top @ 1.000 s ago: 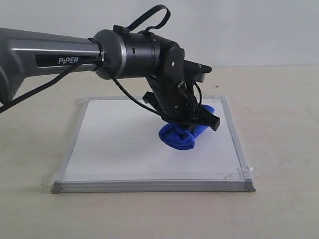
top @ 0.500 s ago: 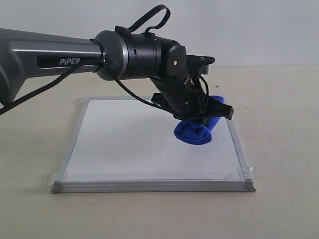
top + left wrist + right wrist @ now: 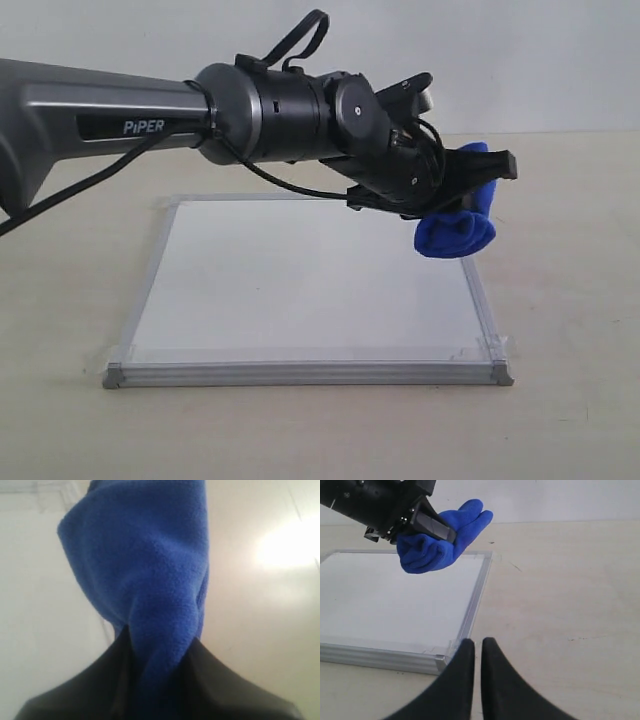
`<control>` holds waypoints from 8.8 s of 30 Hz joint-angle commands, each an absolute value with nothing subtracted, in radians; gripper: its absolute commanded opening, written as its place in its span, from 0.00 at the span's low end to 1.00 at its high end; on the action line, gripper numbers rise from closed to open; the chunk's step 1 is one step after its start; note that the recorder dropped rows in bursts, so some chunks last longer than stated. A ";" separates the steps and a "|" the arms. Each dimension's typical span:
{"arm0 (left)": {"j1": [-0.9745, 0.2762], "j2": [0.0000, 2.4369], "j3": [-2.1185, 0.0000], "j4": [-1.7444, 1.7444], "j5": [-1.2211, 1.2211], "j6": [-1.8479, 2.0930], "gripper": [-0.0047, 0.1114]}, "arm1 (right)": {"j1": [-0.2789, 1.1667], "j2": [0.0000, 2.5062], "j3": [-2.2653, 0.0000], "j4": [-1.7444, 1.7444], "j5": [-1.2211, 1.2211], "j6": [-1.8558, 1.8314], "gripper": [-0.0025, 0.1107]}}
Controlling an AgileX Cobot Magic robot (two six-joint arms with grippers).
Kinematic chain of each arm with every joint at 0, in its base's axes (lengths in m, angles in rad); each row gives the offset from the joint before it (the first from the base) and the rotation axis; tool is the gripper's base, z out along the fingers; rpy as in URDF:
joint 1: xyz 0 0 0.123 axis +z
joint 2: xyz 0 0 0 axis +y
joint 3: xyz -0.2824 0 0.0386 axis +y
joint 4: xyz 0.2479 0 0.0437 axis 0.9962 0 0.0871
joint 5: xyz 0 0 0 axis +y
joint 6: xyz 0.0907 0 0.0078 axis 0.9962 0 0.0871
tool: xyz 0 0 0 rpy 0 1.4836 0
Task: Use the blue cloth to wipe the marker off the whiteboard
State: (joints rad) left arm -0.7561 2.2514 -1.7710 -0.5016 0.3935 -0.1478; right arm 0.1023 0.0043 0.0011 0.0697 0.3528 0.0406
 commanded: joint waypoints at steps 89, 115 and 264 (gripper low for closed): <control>-0.740 2.074 -1.467 -0.114 0.281 -0.504 0.08 | 0.100 0.000 0.000 0.069 0.346 0.043 0.03; -0.723 1.205 -0.322 0.041 -0.430 -0.659 0.08 | 0.100 0.000 0.000 0.069 0.344 0.043 0.03; -0.021 0.000 0.000 0.018 0.295 -0.125 0.08 | 0.100 0.000 0.000 0.069 0.341 0.043 0.03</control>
